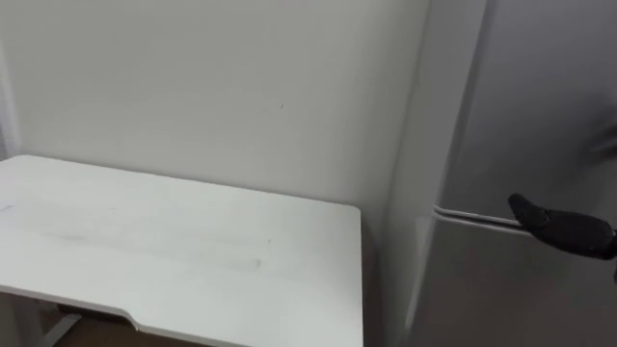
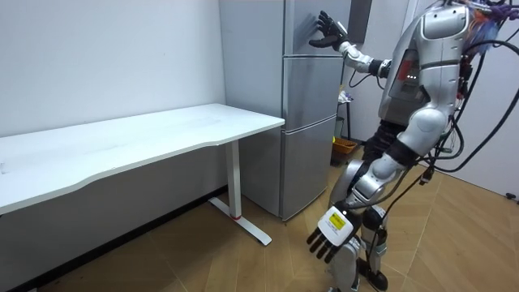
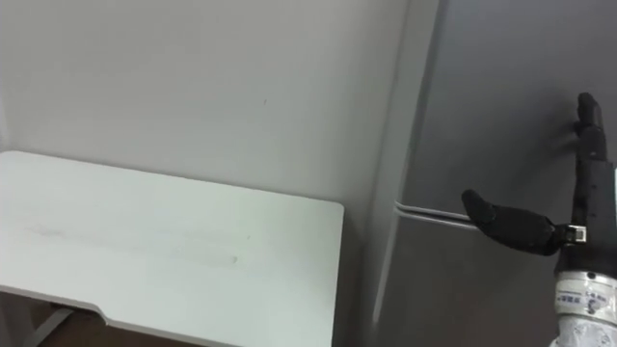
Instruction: Put the bottle in the upper fridge
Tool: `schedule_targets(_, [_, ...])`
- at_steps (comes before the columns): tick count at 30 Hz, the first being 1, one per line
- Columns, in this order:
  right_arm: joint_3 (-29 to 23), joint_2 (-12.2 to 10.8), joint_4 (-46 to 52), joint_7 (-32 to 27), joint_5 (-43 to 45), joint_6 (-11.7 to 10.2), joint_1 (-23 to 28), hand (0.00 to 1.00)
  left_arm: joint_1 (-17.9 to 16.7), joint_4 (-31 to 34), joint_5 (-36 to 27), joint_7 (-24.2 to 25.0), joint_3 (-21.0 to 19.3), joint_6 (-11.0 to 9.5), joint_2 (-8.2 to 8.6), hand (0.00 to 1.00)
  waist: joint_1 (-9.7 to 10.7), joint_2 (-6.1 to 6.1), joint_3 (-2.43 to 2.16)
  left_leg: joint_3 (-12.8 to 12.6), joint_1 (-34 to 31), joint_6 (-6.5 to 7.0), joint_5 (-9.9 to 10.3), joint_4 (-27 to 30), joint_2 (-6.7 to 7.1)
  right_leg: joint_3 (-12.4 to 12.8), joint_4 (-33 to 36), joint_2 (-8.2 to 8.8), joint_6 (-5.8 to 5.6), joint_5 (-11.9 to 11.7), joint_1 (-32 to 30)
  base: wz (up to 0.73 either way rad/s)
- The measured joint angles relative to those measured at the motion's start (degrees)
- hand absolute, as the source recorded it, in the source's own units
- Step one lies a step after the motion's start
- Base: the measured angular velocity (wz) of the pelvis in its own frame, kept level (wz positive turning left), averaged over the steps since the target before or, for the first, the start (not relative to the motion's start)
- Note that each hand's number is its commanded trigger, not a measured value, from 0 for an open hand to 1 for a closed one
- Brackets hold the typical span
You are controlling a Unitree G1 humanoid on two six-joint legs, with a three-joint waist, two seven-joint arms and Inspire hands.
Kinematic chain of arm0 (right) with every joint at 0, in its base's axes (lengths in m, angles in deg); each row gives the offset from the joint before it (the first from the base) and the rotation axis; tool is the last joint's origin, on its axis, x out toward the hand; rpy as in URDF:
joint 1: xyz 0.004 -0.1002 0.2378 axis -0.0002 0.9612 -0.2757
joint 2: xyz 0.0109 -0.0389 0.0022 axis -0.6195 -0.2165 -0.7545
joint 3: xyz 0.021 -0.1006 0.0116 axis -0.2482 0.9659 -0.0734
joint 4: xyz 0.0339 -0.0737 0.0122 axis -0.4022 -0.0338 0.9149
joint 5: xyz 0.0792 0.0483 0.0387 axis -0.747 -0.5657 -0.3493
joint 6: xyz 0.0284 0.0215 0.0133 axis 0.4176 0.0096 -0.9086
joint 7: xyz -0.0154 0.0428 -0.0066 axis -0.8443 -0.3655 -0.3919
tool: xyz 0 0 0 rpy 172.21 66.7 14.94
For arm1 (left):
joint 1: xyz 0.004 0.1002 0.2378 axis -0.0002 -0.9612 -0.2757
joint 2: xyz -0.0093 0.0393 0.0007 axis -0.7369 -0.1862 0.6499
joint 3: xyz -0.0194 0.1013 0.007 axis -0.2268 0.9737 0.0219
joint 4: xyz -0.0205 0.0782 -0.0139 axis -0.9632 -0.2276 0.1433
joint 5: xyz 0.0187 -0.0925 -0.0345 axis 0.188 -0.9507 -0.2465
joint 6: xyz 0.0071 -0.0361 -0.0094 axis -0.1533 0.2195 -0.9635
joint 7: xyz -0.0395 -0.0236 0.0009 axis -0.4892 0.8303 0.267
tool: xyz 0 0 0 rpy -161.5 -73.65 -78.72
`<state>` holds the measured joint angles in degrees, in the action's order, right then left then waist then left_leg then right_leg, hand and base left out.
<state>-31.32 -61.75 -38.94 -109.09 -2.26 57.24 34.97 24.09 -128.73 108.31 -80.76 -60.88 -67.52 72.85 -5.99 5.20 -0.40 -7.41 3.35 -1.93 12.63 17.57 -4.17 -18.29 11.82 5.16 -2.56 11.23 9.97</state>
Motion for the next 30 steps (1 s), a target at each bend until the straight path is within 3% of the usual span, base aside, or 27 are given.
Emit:
schedule_targets(7, [-0.7, 0.0, 2.9, -0.2, -6.2, 1.0, 0.1, 0.0, -0.5, 0.1, 0.0, -0.3, -0.3, -0.1, -0.76, 0.0, 2.2, -0.24, -0.19, 1.4, -0.7, 0.32, -0.2, 0.1, 0.82, -1.5, -0.3, 0.57, -0.35, -0.2, 0.2, 0.11])
schedule_targets(10, [-4.3, 0.3, 3.1, -0.2, -10.3, 1.5, 0.1, 0.0, -1.1, 0.3, 0.2, -1.5, -2.3, -1.3, -0.51, 0.0, 2.5, -0.29, -0.2, 1.4, -0.9, 0.52, -0.3, 0.2, 0.98, -1.5, -0.4, 0.66, -0.52, -0.3, 0.2, 0.02])
schedule_targets(13, [-9.1, 1.5, 2.0, -1.6, -17.7, 4.1, 0.9, 0.0, -1.9, 0.3, -0.1, -2.7, -3.7, -2.6, -0.4, 0.0, 3.0, -0.59, -0.18, 1.5, -1.3, 0.55, -0.3, 0.1, 1.02, -1.6, -1.1, 0.6, -0.64, -0.4, 0.0, 0.02])
schedule_targets(16, [-13.3, 1.6, 2.0, -4.7, -22.0, 5.6, 2.2, 0.0, -3.0, 0.3, -0.1, -3.1, -4.7, -3.1, -0.37, 0.0, 4.9, -1.03, -0.34, 1.5, -1.8, 0.54, -0.4, -0.6, 1.15, -1.8, -1.0, 0.62, -0.68, -0.4, -0.8, 0.0])
schedule_targets(18, [-15.7, 2.1, 2.0, -6.7, -24.8, 6.1, 2.3, 0.0, -3.6, 0.3, -0.1, -3.1, -5.9, -3.3, -0.36, 0.0, 6.4, -1.38, 0.07, 1.4, -1.6, 0.42, -0.8, -2.1, 1.39, -1.7, -1.1, 0.74, -0.75, -0.3, -1.2, -0.04])
schedule_targets(19, [-16.1, 2.4, 2.0, -7.1, -25.3, 6.1, 2.3, 0.0, -3.6, 0.3, -0.1, -3.1, -6.1, -3.4, -0.36, 0.0, 6.8, -1.54, -0.01, 1.3, -1.4, 0.39, -0.9, -2.3, 1.43, -1.6, -1.2, 0.77, -0.81, -0.3, -1.4, -0.09])
schedule_targets(21, [-16.7, 4.6, 2.0, -8.5, -27.9, 6.2, 2.8, 0.0, -3.7, 0.3, -0.1, -3.2, -6.8, -3.9, -0.33, 0.0, 7.4, -2.02, 0.0, 0.2, -0.7, 0.26, -1.3, -3.9, 1.47, -0.7, -1.1, 0.84, -0.88, -0.1, -1.8, -0.19])
schedule_targets(24, [-17.8, 6.6, 2.1, -9.5, -28.8, 6.2, 5.1, 0.0, -3.3, 0.7, -0.1, -3.3, -7.5, -4.3, -0.29, 0.0, 7.8, -1.45, 0.09, -0.3, -0.2, 0.21, -1.3, -4.5, 1.43, -0.4, -1.1, 0.82, -0.91, -0.1, -1.8, -0.11])
schedule_targets(28, [-20.4, 6.5, 2.1, -11.2, -28.7, 6.4, 9.9, 0.0, -3.2, 1.3, -0.1, -3.9, -7.9, -4.3, -0.22, 0.0, 8.6, -0.37, 0.26, -0.4, 0.0, 0.2, -1.3, -4.9, 1.45, -0.2, -1.2, 0.83, -0.91, -0.1, -1.8, -0.01])
schedule_targets(30, [-20.9, 6.5, 2.0, -13.2, -28.8, 6.8, 11.8, 0.0, -3.5, 1.2, -0.2, -4.5, -7.9, -4.3, -0.22, 0.0, 8.6, 0.13, 0.8, -1.0, 0.0, 0.2, -1.3, -4.9, 1.42, 0.3, -1.2, 0.82, -0.91, -0.1, -1.9, -0.13])
